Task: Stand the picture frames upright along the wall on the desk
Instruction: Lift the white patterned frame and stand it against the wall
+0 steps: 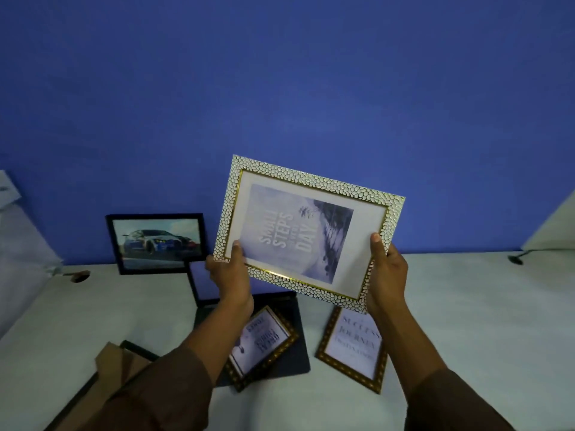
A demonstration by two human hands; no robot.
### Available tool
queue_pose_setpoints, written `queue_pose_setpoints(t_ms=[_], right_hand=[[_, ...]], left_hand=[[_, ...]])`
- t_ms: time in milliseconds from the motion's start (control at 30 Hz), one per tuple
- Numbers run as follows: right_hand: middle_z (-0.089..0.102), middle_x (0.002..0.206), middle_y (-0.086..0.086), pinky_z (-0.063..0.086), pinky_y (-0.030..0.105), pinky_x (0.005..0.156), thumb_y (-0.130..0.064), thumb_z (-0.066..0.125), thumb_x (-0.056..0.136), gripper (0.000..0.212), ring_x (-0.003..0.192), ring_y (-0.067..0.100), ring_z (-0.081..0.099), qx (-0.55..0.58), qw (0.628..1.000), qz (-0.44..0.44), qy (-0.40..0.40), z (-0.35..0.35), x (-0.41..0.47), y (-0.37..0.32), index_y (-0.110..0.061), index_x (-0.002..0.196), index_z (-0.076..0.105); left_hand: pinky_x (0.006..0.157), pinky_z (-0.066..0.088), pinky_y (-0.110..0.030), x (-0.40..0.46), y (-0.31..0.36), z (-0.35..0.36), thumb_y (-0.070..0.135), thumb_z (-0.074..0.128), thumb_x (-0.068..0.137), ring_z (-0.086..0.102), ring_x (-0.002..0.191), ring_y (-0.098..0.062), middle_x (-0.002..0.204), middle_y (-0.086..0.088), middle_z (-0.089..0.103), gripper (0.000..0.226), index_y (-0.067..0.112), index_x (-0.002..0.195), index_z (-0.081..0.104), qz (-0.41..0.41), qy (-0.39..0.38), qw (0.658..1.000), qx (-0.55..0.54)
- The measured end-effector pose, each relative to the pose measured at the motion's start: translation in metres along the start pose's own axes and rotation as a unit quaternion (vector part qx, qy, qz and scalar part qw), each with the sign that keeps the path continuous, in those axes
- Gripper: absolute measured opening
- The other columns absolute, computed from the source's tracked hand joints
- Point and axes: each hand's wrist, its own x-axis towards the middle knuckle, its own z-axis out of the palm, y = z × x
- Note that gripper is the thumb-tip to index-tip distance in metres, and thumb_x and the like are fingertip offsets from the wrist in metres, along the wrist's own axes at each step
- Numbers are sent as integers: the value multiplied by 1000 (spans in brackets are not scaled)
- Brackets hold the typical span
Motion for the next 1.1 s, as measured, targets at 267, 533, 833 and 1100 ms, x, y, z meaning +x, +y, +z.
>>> queue_pose_setpoints(t_ms=[267, 533, 833, 1100], right_hand=[[79, 102, 6, 59, 40, 81, -44, 63, 98, 27, 92, 27, 73, 53, 995, 79, 6, -67, 41, 17, -20, 102, 73], [77, 116, 11, 58, 48, 93, -41, 60, 100, 34, 105, 31, 73, 108, 982, 158, -8, -69, 79, 52, -17, 123, 69], [51, 146, 2, 45, 35, 103, -37, 69, 95, 65, 127, 16, 54, -41, 996, 7, 81, -90, 174, 20, -29, 151, 38], [63, 132, -7, 47, 33, 103, -34, 61, 100, 36, 120, 13, 59, -239, 959, -65, -139, -67, 256, 41, -25, 135, 56]], left_hand=[[82, 59, -38, -93, -24, 56, 36, 56, 103, 68, 102, -18, 140, -8, 62, 46, 23, 146, 45, -50, 21, 967, -249], [89, 60, -46, -86, -42, 125, 58, 53, 97, 75, 97, -28, 117, -4, 76, 44, 23, 117, 70, -138, -33, 965, -220], [71, 60, -27, -40, -4, 211, 58, 50, 99, 73, 97, -17, 119, -1, 73, 55, 15, 132, 62, -41, -102, 986, -124], [79, 56, -32, 6, -15, 266, 52, 53, 100, 68, 88, -14, 95, 6, 71, 38, 17, 107, 67, 80, -120, 988, 54]])
